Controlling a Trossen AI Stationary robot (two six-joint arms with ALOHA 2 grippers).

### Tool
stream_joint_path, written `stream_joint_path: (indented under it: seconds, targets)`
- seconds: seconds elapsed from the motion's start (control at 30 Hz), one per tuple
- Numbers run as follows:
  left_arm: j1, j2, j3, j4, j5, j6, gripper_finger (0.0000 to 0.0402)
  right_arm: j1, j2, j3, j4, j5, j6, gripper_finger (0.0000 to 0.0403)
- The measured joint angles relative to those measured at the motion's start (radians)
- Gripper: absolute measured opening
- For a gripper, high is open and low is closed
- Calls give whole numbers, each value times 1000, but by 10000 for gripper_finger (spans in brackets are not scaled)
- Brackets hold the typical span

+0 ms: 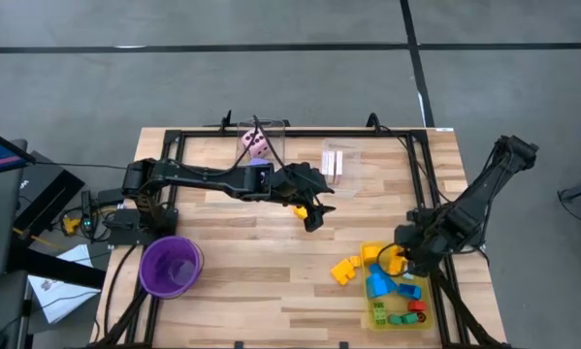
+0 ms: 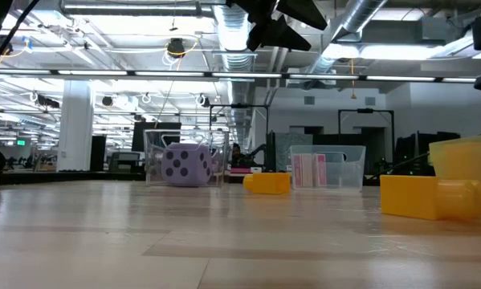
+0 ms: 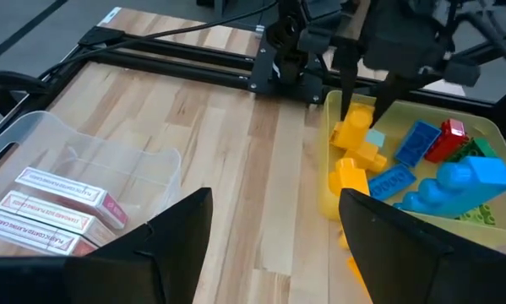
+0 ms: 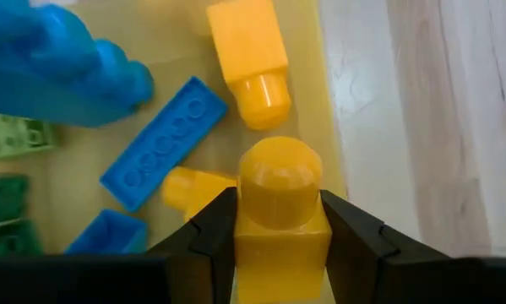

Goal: Pick & Place Toys
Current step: Put the yellow game piece into the bin

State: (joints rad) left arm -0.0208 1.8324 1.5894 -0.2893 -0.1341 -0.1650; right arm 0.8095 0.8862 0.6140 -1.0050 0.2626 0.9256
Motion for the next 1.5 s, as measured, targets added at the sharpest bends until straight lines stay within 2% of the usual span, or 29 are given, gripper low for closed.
stream_joint_path:
  seconds: [0.27, 0.6, 0.7, 1.0, 1.27, 1.5]
  targets:
    - [0, 0, 0, 0, 0, 0, 254, -66, 104, -1, 45, 0, -139, 128]
    - [-1, 0, 0, 0, 1, -24, 254, -104, 195, 0, 110, -62, -176, 128]
    - [-1, 0, 0, 1, 1, -24, 254, -104, 201, 0, 122, -63, -177, 130]
    - [-1, 1, 0, 0, 1, -26, 254, -104, 199, 0, 123, -63, -167, 183]
    - [-5, 1, 0, -1, 1, -27, 254, -105, 199, 2, 121, -71, -129, 192]
    - [-5, 1, 0, -1, 1, -27, 254, -105, 198, 64, 73, -70, -145, 193]
